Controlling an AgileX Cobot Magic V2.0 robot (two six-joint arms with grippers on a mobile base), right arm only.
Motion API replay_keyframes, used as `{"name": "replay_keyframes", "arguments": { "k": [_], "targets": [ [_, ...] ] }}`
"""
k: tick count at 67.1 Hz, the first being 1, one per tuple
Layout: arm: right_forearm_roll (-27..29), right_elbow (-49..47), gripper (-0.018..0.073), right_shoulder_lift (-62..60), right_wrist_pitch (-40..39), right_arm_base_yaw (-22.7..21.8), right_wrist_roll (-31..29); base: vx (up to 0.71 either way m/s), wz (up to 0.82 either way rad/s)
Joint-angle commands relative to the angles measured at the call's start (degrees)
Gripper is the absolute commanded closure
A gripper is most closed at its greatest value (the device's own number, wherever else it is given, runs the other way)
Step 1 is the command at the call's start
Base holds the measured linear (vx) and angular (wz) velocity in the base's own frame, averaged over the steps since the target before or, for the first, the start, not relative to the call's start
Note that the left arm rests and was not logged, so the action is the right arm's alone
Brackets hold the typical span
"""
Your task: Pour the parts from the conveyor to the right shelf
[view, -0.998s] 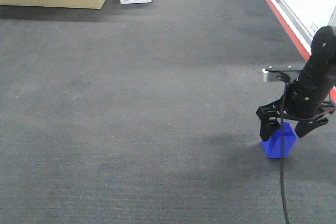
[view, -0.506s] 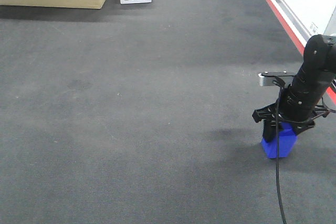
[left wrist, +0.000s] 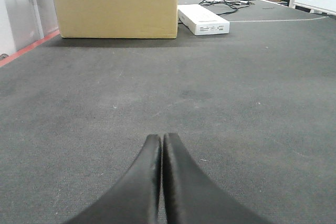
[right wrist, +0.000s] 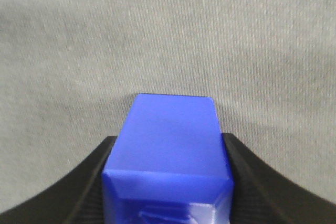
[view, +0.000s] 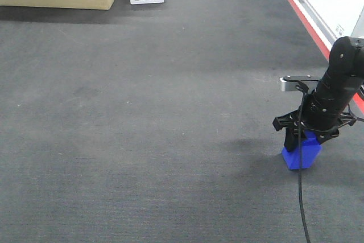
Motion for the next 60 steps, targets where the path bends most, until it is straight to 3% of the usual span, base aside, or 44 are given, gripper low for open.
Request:
{"name": "replay_keyframes", "arguments": {
  "k": [1, 40, 60],
  "targets": [
    [1.41, -1.64, 0.0569, -5.33, -2.07, 0.08, -0.43, 0.00, 0.00],
    [4.44, -0.89, 0.0566, -31.86, -20.56, 0.08, -1.14, 0.00, 0.00],
    [5.86, 22.19, 0.0565, -51.21, -39.09, 0.08, -3.41, 0.00, 0.00]
  ]
}}
